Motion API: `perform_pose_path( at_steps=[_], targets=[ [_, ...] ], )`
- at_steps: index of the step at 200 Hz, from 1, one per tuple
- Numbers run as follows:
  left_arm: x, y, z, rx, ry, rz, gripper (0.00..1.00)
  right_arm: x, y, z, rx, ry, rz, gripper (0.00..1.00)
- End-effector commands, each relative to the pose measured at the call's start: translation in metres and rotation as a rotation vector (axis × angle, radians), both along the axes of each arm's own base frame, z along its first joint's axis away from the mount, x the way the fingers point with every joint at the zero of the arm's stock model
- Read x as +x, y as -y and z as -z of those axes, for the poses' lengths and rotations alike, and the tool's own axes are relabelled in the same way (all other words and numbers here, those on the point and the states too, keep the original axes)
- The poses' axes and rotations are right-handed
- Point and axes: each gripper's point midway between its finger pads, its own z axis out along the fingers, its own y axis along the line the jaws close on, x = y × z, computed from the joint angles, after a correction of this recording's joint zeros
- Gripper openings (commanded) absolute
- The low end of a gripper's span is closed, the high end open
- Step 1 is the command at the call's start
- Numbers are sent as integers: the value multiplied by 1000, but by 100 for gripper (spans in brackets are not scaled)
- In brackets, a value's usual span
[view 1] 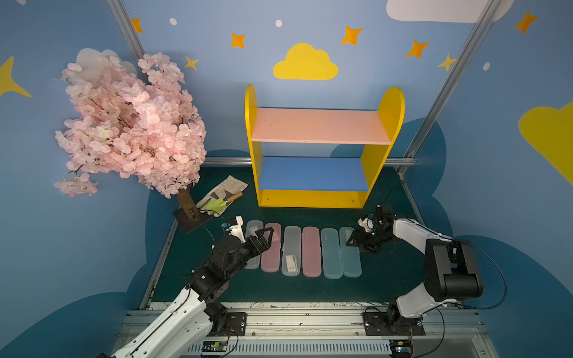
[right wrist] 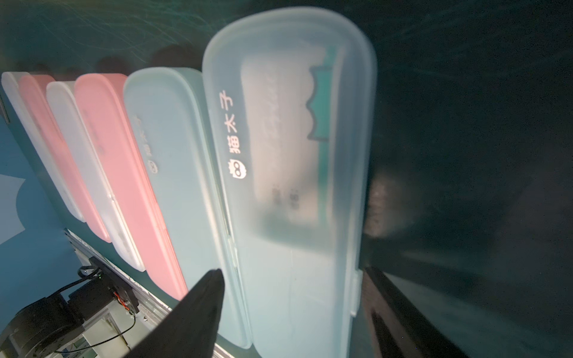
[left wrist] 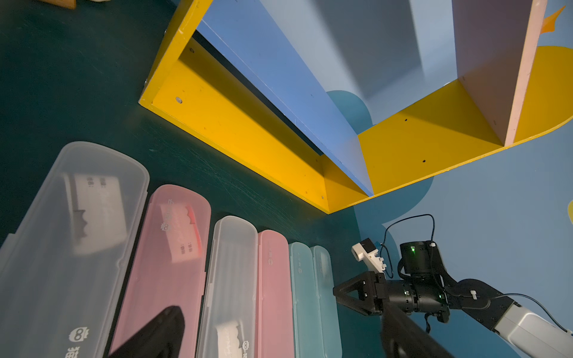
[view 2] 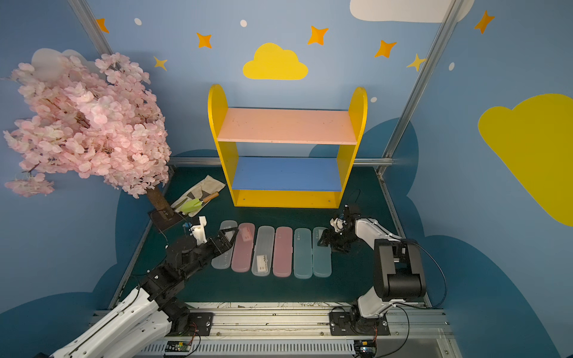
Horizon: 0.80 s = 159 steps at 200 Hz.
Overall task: Remove the pencil cases from the shelf
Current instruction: Place the pencil case at the center of the board.
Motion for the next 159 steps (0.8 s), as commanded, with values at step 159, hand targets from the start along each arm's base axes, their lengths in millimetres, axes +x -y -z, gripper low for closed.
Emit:
perform_pose_path(
  at_steps=[159],
  targets=[
    [32,-81,-34,735,356,-268,100,30,31,-84,-163,451,111,99]
  ],
)
